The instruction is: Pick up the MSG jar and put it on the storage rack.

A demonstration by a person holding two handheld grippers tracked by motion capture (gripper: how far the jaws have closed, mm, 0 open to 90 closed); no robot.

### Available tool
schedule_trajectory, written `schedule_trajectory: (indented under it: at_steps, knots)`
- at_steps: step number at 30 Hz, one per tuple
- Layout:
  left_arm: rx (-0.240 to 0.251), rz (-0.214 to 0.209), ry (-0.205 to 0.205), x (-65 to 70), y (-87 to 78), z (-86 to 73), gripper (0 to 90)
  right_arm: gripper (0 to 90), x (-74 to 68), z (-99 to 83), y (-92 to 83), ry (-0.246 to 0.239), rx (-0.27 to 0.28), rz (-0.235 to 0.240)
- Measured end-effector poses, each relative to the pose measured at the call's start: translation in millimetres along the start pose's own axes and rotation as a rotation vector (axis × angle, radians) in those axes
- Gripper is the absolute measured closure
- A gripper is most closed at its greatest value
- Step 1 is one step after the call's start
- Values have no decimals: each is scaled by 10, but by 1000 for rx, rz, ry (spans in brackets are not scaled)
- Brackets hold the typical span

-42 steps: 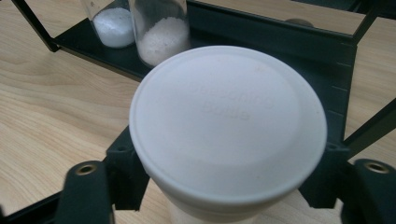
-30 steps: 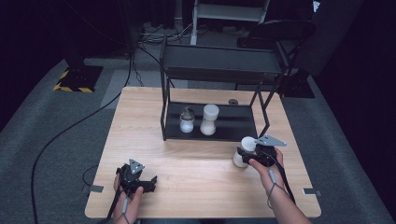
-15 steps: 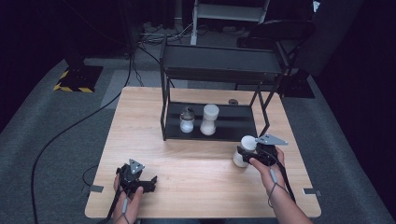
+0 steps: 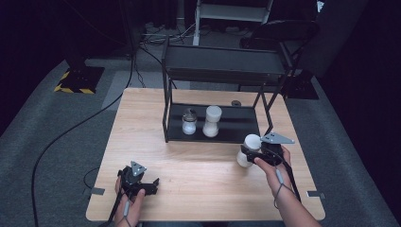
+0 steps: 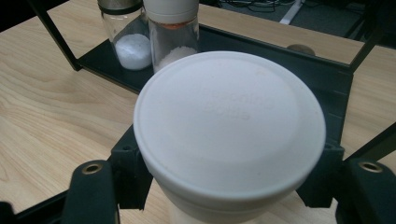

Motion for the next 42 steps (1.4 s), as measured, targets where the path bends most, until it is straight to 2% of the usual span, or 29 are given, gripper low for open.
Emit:
schedule_trajectory:
  at_steps: [20,42]
  knots:
    - [3,1,-3,3,3,-1,3,338,-32,247,-67,-13,-10,-10]
    - [3,0,-3,3,3,-2,3,338,0,497,-131,-7,31,-35]
Point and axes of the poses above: each handheld gripper's, and its own axes: y roughly forward along the jaws, z roughly out of its top, x roughly to its right, the point moved 7 cm from there along y, roughly forward along the jaws, and after that the axes turned 2 degrees about -y, right-handed, at the moved point
